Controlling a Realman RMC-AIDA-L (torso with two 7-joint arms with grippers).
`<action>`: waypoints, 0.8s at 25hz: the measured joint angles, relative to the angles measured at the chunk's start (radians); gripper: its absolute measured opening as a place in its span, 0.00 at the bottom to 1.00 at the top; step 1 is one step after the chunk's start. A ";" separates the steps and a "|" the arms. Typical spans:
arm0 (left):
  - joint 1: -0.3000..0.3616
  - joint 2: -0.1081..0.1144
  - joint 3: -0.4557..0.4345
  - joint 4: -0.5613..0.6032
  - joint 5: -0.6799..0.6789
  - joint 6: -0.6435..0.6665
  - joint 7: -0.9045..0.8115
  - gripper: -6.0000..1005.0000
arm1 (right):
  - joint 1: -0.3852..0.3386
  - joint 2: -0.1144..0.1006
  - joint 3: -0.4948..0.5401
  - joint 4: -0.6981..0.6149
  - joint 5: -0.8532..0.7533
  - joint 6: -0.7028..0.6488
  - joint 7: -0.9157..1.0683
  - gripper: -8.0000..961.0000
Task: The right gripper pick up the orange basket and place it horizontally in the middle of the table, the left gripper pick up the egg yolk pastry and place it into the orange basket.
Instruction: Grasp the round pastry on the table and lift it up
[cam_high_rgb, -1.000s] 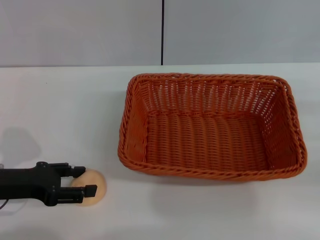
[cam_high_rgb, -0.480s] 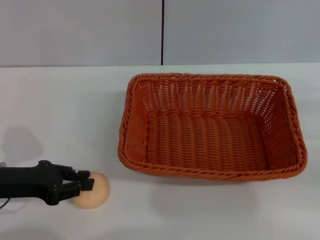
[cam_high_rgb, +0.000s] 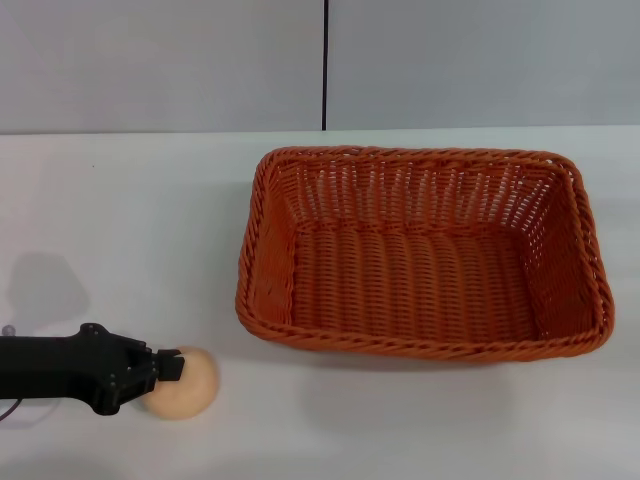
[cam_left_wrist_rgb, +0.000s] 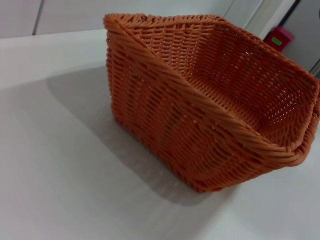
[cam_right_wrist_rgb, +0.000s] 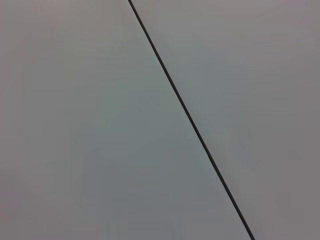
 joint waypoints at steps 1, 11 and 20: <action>0.000 0.000 0.000 0.000 0.000 0.000 0.000 0.05 | 0.000 0.000 0.000 0.000 0.000 0.000 0.000 0.49; -0.017 0.018 -0.249 -0.007 -0.115 -0.141 0.019 0.05 | 0.000 0.000 0.000 0.010 0.000 0.002 -0.001 0.49; -0.065 -0.004 -0.290 0.003 -0.310 -0.115 0.025 0.04 | -0.001 0.000 0.000 0.016 0.000 -0.006 -0.002 0.49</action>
